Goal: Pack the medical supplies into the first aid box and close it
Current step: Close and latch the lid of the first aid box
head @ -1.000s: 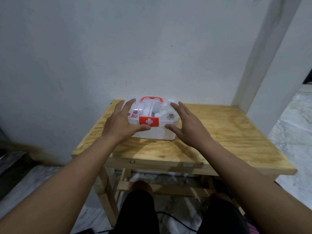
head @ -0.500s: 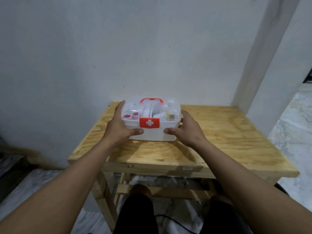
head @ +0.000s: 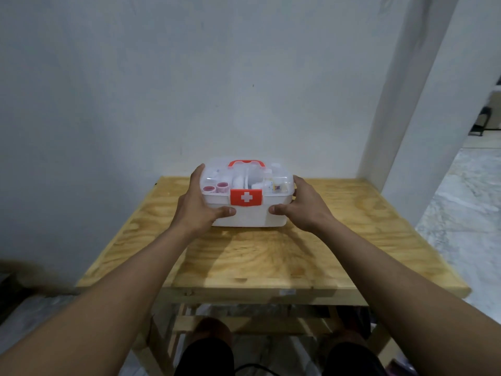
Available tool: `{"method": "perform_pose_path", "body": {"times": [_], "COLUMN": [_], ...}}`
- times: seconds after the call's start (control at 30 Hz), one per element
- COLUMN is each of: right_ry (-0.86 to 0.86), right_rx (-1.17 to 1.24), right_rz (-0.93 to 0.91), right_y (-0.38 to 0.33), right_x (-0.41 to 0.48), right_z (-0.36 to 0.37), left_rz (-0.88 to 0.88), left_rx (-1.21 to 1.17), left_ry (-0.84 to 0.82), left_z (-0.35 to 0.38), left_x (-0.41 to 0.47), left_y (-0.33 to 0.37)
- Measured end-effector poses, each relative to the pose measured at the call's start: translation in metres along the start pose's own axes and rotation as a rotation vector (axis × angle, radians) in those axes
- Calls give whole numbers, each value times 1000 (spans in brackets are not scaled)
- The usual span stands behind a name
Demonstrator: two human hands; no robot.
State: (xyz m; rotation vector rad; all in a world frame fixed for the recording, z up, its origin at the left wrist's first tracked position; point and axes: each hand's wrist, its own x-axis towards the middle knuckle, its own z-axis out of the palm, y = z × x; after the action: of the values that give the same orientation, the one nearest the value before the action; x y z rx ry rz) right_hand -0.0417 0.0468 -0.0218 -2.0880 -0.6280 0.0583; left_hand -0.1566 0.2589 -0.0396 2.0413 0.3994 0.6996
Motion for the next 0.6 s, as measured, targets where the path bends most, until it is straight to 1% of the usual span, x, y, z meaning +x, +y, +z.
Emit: {"method": "perform_pose_path", "body": {"times": [0.3,0.6], "right_ry": [43,52], "right_rx": [-49,-74], "right_rz": [16,53], "right_y": [18,49], "right_x": [58,101], "right_z": [-23,-24], "left_rz": [34,-8], "left_rx": [-1,-9], "left_ry": [-17,-34], "left_z": [43,83], "left_x": [55,91], "left_y": [14,8]}}
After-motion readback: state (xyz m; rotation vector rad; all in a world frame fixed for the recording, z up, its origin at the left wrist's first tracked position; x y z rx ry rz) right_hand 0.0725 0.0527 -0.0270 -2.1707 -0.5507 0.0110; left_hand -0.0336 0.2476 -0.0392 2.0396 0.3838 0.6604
